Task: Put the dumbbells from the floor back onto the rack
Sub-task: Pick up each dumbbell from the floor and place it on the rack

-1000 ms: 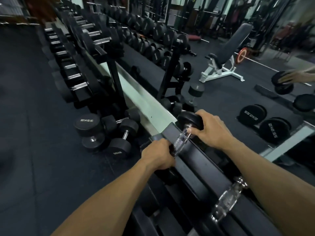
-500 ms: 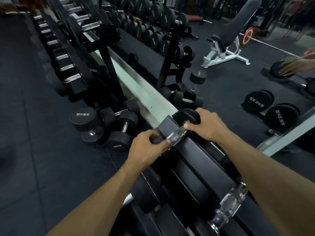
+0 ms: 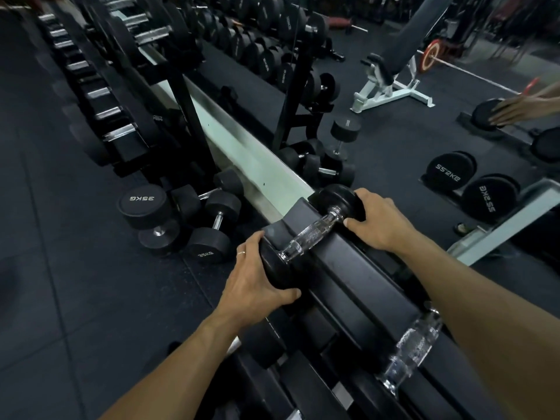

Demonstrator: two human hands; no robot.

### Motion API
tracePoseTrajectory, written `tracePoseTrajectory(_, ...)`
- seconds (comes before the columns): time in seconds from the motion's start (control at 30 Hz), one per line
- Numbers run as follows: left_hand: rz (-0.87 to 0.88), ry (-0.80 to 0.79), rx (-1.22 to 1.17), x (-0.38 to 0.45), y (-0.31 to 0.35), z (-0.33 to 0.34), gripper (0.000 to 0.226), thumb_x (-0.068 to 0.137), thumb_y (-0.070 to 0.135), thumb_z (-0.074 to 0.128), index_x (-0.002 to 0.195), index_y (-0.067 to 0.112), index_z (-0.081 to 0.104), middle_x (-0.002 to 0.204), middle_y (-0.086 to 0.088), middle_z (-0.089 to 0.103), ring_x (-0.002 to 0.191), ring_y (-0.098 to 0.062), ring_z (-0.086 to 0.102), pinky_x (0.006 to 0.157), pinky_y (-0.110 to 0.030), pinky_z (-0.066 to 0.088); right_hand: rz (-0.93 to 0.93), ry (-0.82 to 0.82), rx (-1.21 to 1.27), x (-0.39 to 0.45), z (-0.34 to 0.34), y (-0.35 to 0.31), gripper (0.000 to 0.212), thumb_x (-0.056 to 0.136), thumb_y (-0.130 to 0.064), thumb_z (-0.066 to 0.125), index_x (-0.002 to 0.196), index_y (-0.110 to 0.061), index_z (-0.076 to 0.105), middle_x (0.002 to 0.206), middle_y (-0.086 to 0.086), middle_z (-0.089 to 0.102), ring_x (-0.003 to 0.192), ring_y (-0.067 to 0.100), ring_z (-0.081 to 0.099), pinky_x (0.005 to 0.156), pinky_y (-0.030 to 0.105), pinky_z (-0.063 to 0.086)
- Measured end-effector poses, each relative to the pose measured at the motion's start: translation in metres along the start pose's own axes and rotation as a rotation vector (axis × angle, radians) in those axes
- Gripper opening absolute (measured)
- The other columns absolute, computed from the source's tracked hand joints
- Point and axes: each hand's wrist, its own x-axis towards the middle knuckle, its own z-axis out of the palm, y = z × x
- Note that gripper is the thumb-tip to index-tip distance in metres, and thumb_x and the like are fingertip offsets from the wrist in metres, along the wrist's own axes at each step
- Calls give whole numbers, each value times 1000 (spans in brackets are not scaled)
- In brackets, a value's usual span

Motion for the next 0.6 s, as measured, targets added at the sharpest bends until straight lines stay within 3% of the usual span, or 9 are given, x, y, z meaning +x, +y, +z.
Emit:
tracePoseTrajectory(0.2, -26, 16, 24, -6, 5, 0, 119, 52, 42, 90, 145, 35, 16, 143, 5, 27, 117, -12, 44, 93, -31, 44, 47, -56, -27, -10, -3, -8, 44, 94, -23, 61, 132, -16, 40, 96, 6, 62, 85, 25, 61, 76, 37, 51)
tracePoseTrajectory(0.33, -31, 62, 197, -16, 20, 1, 119, 59, 47, 87, 149, 28, 11, 152, 4, 14, 132, -25, 40, 97, -42, 49, 68, -78, -115, -32, -17, -3, 55, 94, -29, 60, 142, -15, 36, 118, 12, 62, 107, 30, 58, 88, 37, 48)
tracePoseTrajectory(0.43, 1, 96, 270, -27, 29, 5, 110, 70, 50, 80, 151, 20, 11, 159, -7, 8, 145, -30, 17, 112, -48, 35, 97, -73, -168, -54, -32, 7, 60, 95, -34, 59, 147, -15, 34, 140, 13, 52, 127, 31, 50, 100, 38, 42)
tracePoseTrajectory(0.6, 137, 175, 376, -55, 50, 24, 91, 82, 54, 65, 151, 16, 19, 160, -12, 13, 150, -25, -5, 122, -46, 6, 93, -39, -195, -99, -46, 32, 62, 94, -37, 60, 146, -14, 37, 142, 13, 52, 131, 30, 48, 105, 37, 39)
